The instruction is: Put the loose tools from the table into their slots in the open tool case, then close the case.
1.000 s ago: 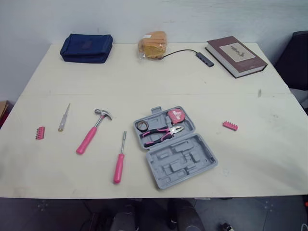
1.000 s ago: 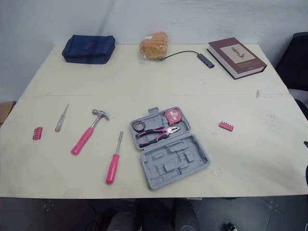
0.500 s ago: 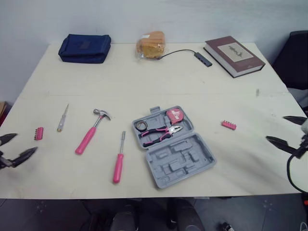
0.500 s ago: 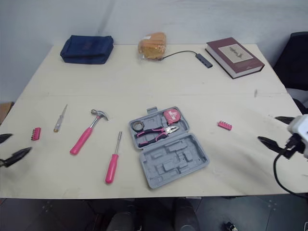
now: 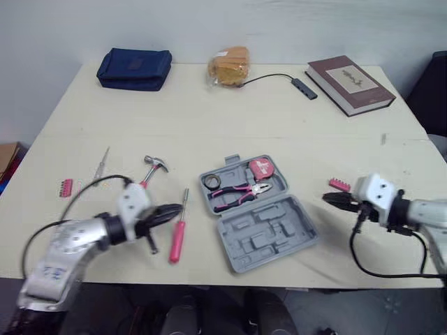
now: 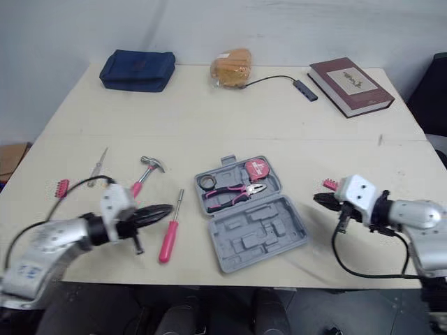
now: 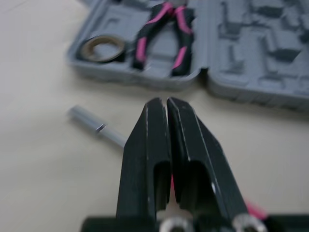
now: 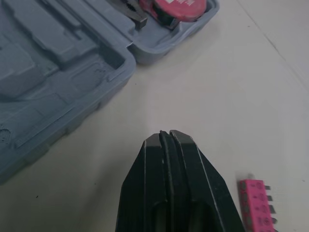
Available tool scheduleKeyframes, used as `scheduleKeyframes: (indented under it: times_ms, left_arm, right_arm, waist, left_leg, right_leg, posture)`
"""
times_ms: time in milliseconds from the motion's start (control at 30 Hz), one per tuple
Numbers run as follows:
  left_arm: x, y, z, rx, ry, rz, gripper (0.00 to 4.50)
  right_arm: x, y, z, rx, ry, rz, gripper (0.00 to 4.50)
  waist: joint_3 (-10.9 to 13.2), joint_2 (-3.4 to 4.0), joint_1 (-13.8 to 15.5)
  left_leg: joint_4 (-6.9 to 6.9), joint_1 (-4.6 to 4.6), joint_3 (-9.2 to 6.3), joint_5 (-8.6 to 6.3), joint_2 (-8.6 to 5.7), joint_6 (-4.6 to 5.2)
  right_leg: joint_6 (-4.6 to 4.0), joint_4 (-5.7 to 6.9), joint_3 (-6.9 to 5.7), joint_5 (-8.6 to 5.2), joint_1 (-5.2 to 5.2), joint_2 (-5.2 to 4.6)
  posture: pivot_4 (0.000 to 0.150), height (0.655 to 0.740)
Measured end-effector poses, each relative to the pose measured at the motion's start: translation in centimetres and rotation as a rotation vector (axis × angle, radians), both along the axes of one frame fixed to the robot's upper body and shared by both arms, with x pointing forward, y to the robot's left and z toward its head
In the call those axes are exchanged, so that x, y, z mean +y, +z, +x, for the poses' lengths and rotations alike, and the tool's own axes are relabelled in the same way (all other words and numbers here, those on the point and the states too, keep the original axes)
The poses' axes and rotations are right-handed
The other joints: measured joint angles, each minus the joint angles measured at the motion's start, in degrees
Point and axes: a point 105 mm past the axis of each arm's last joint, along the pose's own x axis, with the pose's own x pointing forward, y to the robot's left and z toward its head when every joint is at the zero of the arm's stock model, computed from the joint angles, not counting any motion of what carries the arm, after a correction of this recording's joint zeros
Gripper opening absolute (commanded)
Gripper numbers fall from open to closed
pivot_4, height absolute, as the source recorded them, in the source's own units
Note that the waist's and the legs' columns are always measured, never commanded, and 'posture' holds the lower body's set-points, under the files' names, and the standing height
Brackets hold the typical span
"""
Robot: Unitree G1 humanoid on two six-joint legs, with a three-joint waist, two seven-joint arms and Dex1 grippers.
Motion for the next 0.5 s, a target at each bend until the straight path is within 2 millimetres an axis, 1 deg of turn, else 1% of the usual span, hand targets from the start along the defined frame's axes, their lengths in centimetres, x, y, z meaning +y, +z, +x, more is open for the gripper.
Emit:
scheduleKeyframes:
  times_ms: [67,133,200,233,367,500]
  left_arm:
    - [-0.8,-0.7,0.5,0.017,0.002,0.03,0.08]
    - [-2.4,-1.6,0.8,0.049,-0.026,0.045,0.08]
    - [-3.7,-2.6,0.8,0.097,-0.047,0.051,0.08]
    - [-4.3,-2.7,1.0,0.104,-0.049,0.053,0.08]
    - [-5.1,-3.1,1.8,0.128,-0.028,0.077,0.08]
    - [-5.3,-3.2,2.0,0.13,-0.025,0.092,0.08]
  right_arm:
    - [-0.2,-0.3,0.8,-0.003,-0.029,-0.016,0.0]
    - [0.5,-0.5,1.6,-0.016,-0.03,-0.011,0.0]
    - [1.5,-1.0,2.0,-0.012,-0.013,-0.017,0.0]
    - [1.8,-1.5,2.2,-0.002,-0.011,-0.027,0.0]
    - [2.6,-1.5,3.1,-0.016,-0.01,-0.031,0.0]
    - [3.0,-1.5,3.3,-0.014,-0.001,-0.024,0.0]
  waist:
    - [0.0,0.0,-0.1]
    - [0.0,0.0,-0.18]
    - [0.0,0.0,-0.21]
    - [0.0,0.0,-0.12]
    - [0.0,0.0,-0.17]
    - [0.0,0.0,-0.12]
  left_leg:
    - [0.05,0.01,-0.01,0.01,0.03,-0.01]
    - [0.12,0.01,-0.01,0.01,0.09,-0.01]
    - [0.13,-0.01,0.0,0.0,0.17,-0.03]
    - [0.14,0.0,-0.03,0.02,0.2,-0.05]
    - [0.21,-0.01,-0.01,0.03,0.22,-0.08]
    - [0.24,-0.01,-0.01,0.03,0.23,-0.07]
  right_leg:
    - [-0.01,0.0,-0.01,0.0,0.02,0.09]
    - [-0.04,-0.01,0.03,0.03,0.04,0.18]
    - [-0.05,-0.02,0.08,0.04,0.03,0.31]
    - [-0.06,-0.01,0.09,0.03,0.03,0.34]
    - [-0.07,0.0,0.13,0.04,0.02,0.38]
    - [-0.07,0.01,0.14,0.04,0.02,0.38]
  posture:
    - [0.15,0.74]
    - [0.15,0.74]
    - [0.15,0.74]
    - [0.15,0.74]
    - [0.15,0.74]
    - [0.15,0.74]
